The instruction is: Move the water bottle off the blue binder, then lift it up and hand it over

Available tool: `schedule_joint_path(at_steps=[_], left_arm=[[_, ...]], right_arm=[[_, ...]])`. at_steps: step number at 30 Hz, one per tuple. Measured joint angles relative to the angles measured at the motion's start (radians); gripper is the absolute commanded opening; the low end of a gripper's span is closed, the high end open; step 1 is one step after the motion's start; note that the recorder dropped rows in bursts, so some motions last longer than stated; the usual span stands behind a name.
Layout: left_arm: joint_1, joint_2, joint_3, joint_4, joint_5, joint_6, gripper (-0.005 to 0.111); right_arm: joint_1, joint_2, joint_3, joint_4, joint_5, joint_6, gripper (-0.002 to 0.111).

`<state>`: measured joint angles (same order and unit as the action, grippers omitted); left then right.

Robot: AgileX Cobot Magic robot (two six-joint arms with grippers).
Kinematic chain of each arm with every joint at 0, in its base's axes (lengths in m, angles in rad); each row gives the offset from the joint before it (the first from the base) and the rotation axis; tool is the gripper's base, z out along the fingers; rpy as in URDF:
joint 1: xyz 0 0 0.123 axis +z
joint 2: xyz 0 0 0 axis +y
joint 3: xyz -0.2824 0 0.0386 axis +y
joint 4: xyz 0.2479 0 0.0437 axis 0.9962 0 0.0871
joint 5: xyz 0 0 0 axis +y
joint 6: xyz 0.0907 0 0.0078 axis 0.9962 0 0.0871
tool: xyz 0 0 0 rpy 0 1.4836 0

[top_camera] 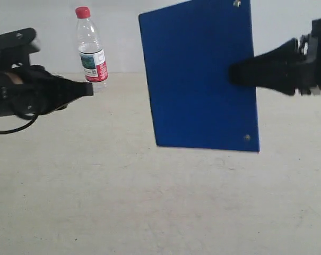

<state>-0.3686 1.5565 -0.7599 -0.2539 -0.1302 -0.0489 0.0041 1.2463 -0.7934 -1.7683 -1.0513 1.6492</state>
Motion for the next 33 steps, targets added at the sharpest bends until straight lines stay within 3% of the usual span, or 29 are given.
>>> schedule_joint_path(at_steps=[6,12,24,25,27,29,31,33], left_arm=[[0.000,-0.119,0.241,0.003,-0.150,-0.021,0.004],[0.000,-0.134,0.354,0.003,-0.211,-0.014,0.004],[0.000,-0.136,0.371,0.003,-0.217,0.007,0.004],[0.000,-0.136,0.371,0.003,-0.217,0.007,0.004],[0.000,-0.136,0.371,0.003,-0.217,0.007,0.004],[0.000,-0.136,0.371,0.003,-0.219,0.007,0.004],[0.000,-0.136,0.371,0.003,-0.219,0.007,0.004],[0.000,-0.136,0.371,0.003,-0.226,0.007,0.004]], right_arm=[[0.187,-0.117,0.131,-0.026,0.112,-0.028,0.000],[0.371,-0.136,-0.008,-0.025,0.348,-0.045,0.000],[0.428,-0.127,-0.201,0.046,0.414,-0.034,0.000],[0.430,-0.129,-0.201,0.047,0.414,-0.030,0.002],[0.434,-0.132,-0.201,0.048,0.422,-0.024,0.021],[0.434,-0.132,-0.201,0.041,0.436,-0.019,0.061],[0.434,-0.132,-0.201,0.028,0.468,-0.017,0.064],[0.434,-0.149,-0.201,0.020,0.524,-0.014,0.051]])
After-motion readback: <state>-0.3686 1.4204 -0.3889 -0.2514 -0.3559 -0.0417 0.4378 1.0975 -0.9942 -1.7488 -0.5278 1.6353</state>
